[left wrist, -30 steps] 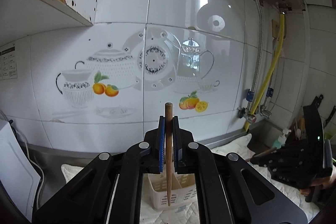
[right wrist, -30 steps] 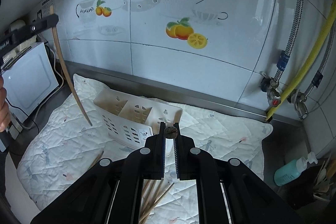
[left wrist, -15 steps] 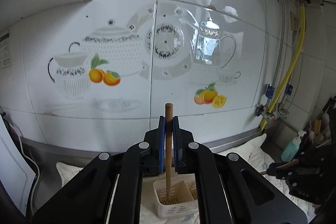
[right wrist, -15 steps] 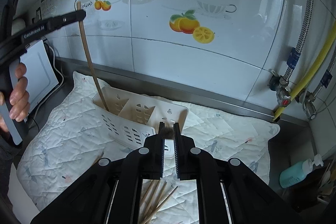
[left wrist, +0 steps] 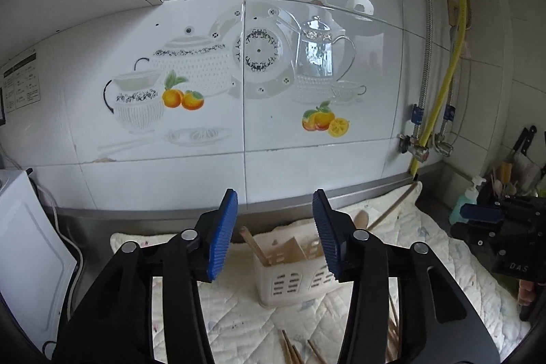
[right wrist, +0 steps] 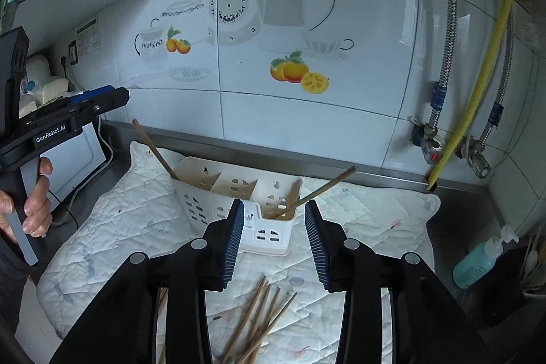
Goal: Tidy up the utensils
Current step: 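Move the right tool back over the chopsticks on the mat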
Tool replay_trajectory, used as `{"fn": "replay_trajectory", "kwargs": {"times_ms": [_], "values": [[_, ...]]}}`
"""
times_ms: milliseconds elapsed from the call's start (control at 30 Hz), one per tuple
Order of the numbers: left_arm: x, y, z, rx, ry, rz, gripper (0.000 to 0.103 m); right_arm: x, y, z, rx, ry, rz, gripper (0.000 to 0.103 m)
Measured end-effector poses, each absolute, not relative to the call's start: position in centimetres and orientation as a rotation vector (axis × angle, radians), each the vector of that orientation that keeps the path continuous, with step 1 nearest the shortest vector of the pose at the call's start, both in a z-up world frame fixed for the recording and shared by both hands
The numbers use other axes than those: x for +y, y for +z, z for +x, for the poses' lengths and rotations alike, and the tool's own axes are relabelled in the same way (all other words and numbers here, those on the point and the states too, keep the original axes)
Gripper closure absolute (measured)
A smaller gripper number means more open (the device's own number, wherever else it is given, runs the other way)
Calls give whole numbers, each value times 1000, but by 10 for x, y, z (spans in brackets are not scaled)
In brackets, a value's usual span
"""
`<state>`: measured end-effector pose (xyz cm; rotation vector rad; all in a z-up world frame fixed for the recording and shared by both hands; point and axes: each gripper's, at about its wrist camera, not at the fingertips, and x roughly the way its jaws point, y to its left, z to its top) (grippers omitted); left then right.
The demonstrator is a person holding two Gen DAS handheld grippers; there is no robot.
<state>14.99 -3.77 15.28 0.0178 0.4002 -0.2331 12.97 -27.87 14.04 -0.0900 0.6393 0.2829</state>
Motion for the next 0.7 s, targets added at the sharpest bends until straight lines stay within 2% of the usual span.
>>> {"fn": "replay_trajectory", "kwargs": {"times_ms": [67, 233, 500, 700], "values": [[-36, 145, 132, 420, -219, 33, 41, -282, 130, 109, 638, 278, -73, 64], [-32, 117, 85, 452, -178, 58, 29, -291, 89, 60, 679, 265, -2, 64], [-22, 73, 39, 512, -130, 16, 25, -284, 16, 3, 753, 189, 130, 67], [-19, 45, 22, 539, -88, 29, 25, -268, -29, -10, 817, 160, 217, 81]]}}
